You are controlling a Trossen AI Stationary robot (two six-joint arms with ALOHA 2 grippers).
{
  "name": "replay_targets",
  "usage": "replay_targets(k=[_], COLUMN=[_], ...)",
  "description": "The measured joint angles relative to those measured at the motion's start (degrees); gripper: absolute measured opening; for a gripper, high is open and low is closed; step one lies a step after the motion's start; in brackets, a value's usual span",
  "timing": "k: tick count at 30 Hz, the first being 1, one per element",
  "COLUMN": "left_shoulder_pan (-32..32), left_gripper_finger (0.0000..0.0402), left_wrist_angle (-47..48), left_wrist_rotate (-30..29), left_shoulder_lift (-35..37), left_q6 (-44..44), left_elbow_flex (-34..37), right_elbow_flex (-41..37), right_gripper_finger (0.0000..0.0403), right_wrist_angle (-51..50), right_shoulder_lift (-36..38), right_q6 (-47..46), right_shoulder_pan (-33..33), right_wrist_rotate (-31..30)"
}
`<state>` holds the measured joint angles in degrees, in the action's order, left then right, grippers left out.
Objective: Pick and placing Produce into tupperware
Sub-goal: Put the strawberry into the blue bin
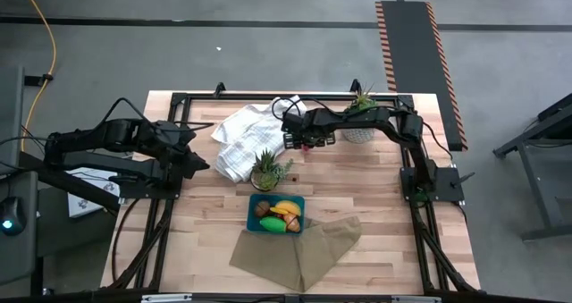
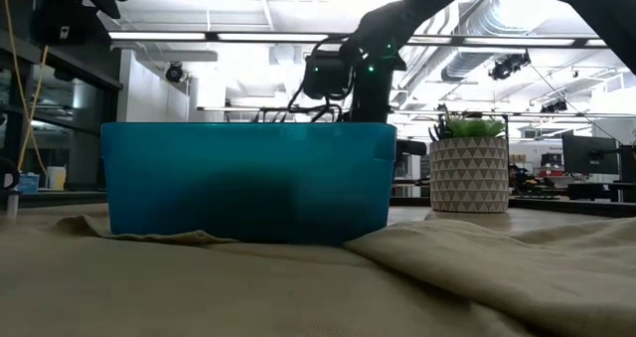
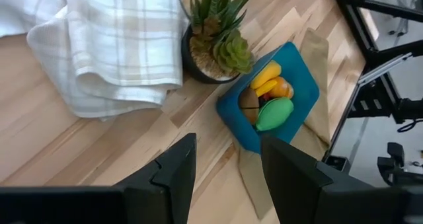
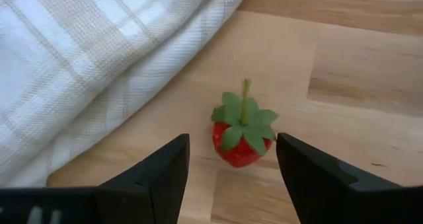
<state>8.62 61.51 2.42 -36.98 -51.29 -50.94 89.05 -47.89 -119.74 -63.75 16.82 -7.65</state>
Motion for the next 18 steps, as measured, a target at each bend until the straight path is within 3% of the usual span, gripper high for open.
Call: replay_targets(k=[18], left_shoulder_pan=[-0.01], left_gripper_finger=[0.0156], left_wrist_angle=[0.44], left_wrist_rotate=[-0.02], left_shoulder_lift=[0.01], left_q6=[-0.02], left_elbow_flex=[0.0], right_elbow_flex=[0.01], right_gripper_finger=[0.0197], right_wrist_angle=[-0.7], right_shoulder_lift=[0.0], right_q6=[0.85], right_shoulder_pan=[1.99], right_wrist_rotate=[4.29])
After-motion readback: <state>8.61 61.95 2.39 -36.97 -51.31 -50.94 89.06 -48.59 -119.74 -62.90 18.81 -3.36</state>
